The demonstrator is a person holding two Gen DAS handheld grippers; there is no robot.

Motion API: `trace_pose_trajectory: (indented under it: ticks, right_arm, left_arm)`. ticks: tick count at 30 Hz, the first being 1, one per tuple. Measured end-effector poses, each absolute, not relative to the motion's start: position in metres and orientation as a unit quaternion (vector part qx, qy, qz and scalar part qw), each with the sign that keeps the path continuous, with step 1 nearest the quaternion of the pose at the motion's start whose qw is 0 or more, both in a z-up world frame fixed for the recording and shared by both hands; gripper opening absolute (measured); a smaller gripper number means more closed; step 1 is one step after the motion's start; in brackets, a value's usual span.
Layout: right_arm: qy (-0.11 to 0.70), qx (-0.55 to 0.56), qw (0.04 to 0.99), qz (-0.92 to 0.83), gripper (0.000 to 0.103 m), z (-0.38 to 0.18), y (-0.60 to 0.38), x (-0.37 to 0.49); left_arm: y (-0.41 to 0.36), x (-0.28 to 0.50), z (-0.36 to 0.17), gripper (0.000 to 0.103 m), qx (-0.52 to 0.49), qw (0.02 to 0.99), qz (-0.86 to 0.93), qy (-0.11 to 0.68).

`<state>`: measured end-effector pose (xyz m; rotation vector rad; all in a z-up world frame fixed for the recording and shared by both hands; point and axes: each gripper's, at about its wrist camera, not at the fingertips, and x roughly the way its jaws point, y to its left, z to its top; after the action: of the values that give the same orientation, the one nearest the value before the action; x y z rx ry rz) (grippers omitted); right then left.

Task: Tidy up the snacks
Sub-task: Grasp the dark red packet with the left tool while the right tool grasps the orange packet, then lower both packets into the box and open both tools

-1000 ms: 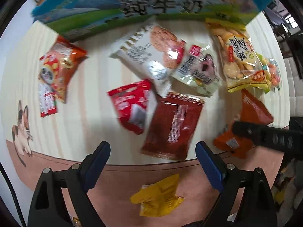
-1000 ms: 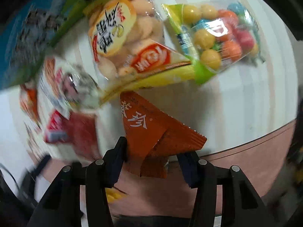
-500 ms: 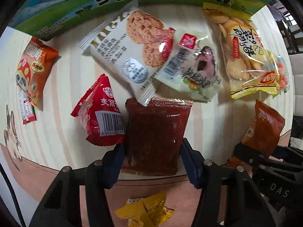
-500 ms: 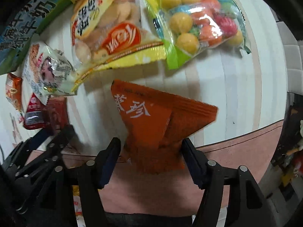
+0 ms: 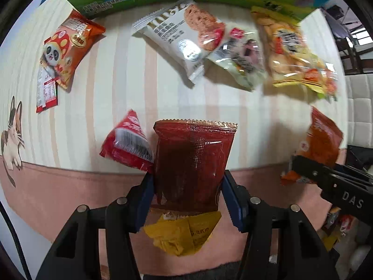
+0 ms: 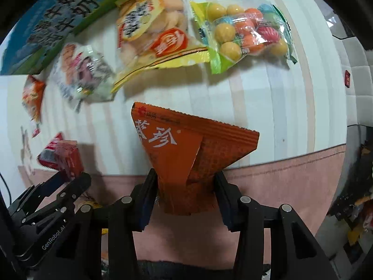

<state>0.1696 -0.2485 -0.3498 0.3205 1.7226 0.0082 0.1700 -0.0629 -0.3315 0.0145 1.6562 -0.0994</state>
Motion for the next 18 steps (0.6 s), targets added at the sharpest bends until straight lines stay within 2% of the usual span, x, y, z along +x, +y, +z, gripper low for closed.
trace_pose_trajectory:
  ticks: [6,10,18]
  right_arm:
    - [0.728,0.155,0.665,0.054,0.049,-0.285,-0.248,0.179]
    - [0.698,0.161,0.693,0.082,0.049,-0.238,-0.252,0.222]
    - [0.661,0.126,0.733,0.101,0.049,-0.159,-0.258,0.334]
  left_arm:
    - [-0.066,0.177,-0.264,0.053,-0.011,0.713,-0.072,0.697]
    - [-0.063,0.2,-0.209,0.053,-0.024,0.743,-0.093,0.662]
    - [-0.051,0.336,-0.162,0.053,-0.009,0.766,-0.067,0.639]
